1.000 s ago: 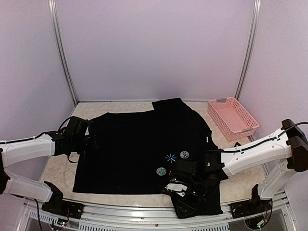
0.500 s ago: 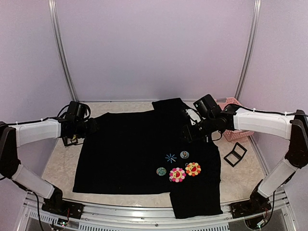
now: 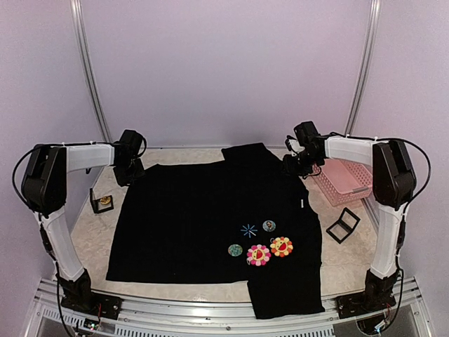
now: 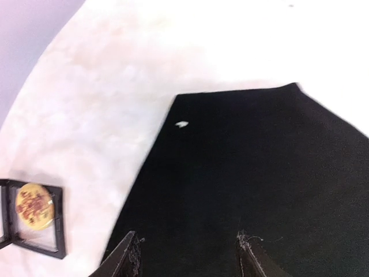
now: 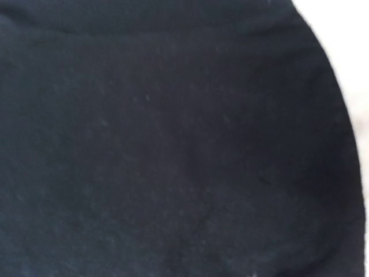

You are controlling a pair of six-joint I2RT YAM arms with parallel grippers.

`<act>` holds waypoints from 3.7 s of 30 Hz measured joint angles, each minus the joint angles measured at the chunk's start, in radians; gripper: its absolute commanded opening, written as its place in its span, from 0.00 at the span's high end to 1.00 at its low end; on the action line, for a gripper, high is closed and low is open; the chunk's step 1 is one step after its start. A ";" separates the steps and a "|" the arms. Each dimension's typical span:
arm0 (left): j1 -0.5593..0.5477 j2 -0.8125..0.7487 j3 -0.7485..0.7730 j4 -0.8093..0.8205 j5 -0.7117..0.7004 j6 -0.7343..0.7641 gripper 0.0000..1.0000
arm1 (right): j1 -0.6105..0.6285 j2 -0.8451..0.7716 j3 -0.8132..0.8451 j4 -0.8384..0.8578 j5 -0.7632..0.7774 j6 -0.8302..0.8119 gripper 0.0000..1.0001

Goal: Pin the brooch onto the clothing

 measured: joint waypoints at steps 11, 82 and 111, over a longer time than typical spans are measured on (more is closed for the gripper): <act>0.025 0.121 0.137 -0.262 -0.181 -0.002 0.48 | 0.008 0.093 0.147 -0.106 -0.008 -0.084 0.59; 0.201 0.098 -0.026 -0.144 -0.058 0.031 0.66 | 0.009 0.146 0.216 -0.187 -0.095 -0.292 0.62; 0.198 0.119 -0.017 -0.137 -0.012 0.026 0.54 | 0.008 0.146 0.217 -0.192 -0.106 -0.333 0.62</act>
